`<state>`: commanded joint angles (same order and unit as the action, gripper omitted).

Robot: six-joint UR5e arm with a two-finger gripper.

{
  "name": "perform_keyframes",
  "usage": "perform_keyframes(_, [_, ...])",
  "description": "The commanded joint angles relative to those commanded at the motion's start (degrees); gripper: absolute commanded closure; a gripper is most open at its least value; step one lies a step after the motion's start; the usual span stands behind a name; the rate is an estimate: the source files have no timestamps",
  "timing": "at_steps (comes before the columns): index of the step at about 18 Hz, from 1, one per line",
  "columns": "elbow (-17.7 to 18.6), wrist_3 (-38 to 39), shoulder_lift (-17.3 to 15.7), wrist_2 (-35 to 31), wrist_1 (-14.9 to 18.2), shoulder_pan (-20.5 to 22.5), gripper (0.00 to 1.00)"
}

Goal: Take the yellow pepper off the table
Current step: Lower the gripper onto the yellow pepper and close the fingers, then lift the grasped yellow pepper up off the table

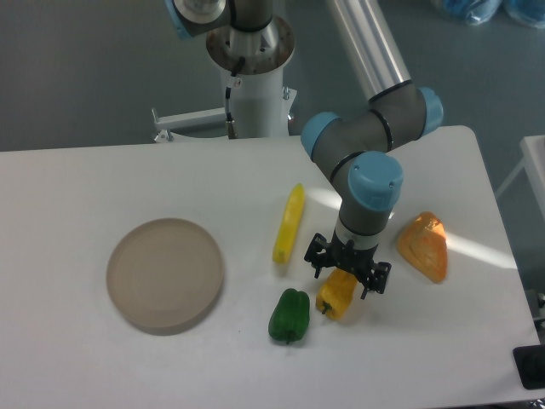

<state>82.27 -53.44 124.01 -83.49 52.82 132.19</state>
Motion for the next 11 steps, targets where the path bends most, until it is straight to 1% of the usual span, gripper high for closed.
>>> perform_keyframes(1, [0.0,-0.09,0.0,-0.27,0.0,0.0,0.24])
perform_keyframes(2, [-0.09,-0.18,-0.09,-0.27,0.0,0.0,0.3])
perform_keyframes(7, [-0.09,-1.76,-0.26,-0.27,0.0,0.09,0.43])
perform_keyframes(8, [-0.09,-1.85,-0.26,-0.27,0.0,0.09,0.48])
perform_keyframes(11, [-0.26,-2.46,-0.53,-0.27,0.09,0.26,0.5])
